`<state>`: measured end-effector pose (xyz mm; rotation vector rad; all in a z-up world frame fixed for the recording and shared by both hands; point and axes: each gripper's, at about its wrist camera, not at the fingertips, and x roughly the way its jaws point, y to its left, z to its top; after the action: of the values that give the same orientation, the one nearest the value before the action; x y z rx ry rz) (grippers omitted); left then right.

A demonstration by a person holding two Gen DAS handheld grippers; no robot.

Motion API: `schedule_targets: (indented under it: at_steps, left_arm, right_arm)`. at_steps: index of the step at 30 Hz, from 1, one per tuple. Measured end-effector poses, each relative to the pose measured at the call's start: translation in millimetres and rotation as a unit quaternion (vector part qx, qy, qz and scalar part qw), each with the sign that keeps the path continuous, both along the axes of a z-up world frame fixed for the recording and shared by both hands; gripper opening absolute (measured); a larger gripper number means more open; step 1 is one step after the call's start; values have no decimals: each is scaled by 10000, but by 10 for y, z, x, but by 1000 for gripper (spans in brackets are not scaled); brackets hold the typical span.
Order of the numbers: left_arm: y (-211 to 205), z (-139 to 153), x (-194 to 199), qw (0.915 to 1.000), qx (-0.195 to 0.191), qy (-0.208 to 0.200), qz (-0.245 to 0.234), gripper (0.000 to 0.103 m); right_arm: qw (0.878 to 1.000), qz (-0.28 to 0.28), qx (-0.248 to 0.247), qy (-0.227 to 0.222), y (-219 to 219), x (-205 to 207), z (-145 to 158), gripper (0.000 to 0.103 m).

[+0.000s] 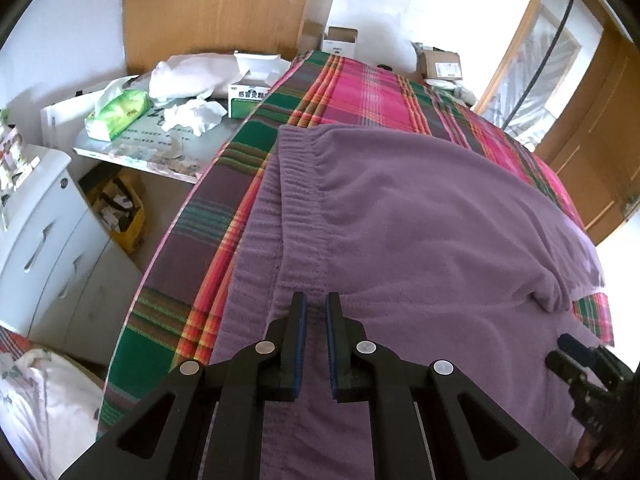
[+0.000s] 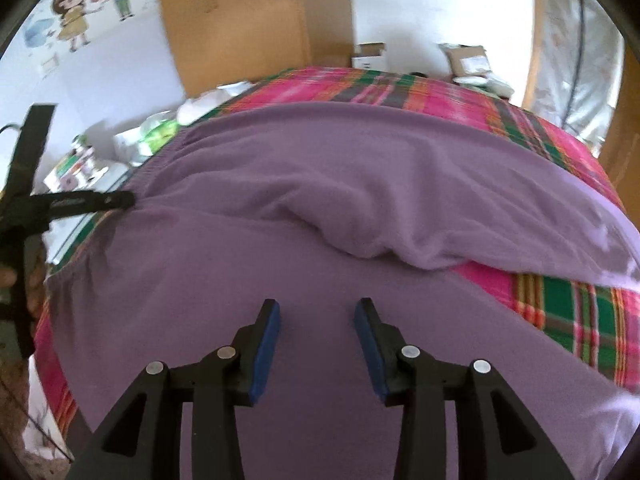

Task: Fold clothes

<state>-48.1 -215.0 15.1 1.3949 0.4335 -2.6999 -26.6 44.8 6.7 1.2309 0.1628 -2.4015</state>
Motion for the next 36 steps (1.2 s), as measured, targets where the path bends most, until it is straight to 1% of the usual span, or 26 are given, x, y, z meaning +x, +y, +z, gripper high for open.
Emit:
schedule_targets:
  at_steps: [3,5,8,11,12,15,16,19,21,22,23,24,26,27,28,30,31,33,34,36]
  left_arm:
    - [-17,55,-76,9998,-210,20,40,9]
    - [-71,114,-139,9998,-127,113,49,9]
    - [-94,221,-248,9994,-159,310,57,9]
    - [-101,299,-418,9989,-18,467,-36,9]
    - [-92,322,-473,9987,-53,500,-23,9]
    - [-32,385,-676,9975,-316,607,-161,9]
    - [-18,403,-758,9973,-332,607,-251,9]
    - [-8,484,-957,9959,-274,654,-562,9]
    - [-1,538,-1089,9944,-238,684,-766,10]
    - [-16,572,-1162,9946,-308,649,-750,10]
    - [-41,613,-1201,9948,-270,675,-714,10]
    - [-55,662,-1244,9938,-228,728,-803,10]
    - [-81,757,-1330,9916,-148,830,-980,18]
    - [-75,753,-1385,9911,-251,777,-1050,29]
    - [-79,734,-1436,9912,-290,718,-1071,30]
    - [-116,640,-1580,9916,-173,528,-1172,30]
    - [-114,574,-1645,9915,-188,384,-1227,30]
    - [-111,442,-1775,9908,-219,98,-1333,30]
    - [-104,382,-1803,9910,-328,47,-1294,30]
    - [-92,302,-1828,9898,-343,-25,-1385,30]
  right_arm:
    - [9998,150,-45,111,-26,-75,117,41]
    - [9996,146,-116,211,7,-145,209,41]
    - [9990,130,-176,382,31,-336,337,41]
    - [9986,36,-41,531,39,-580,432,41]
    - [9984,53,-47,559,44,-678,463,41]
    - [9979,122,-75,639,29,-960,577,41]
    - [9976,133,-84,667,16,-1052,620,41]
    - [9966,132,-18,816,-36,-1352,798,41]
    - [9957,271,-31,883,-97,-1521,913,41]
    - [9952,374,-53,906,-133,-1598,968,41]
    - [9945,477,-76,929,-170,-1675,1023,41]
    - [9939,592,-83,925,-206,-1751,1054,41]
    - [9946,751,-13,717,-279,-1941,976,42]
    - [9952,776,27,599,-307,-2037,917,42]
    - [9959,779,17,457,-320,-2127,841,42]
    - [9962,856,-126,65,-346,-2315,672,42]
    - [9962,860,-145,-52,-351,-2379,592,42]
    - [9960,867,-117,-198,-369,-2488,445,43]
    - [9959,869,-111,-226,-367,-2511,398,43]
    - [9949,956,-99,-317,-364,-2552,287,45]
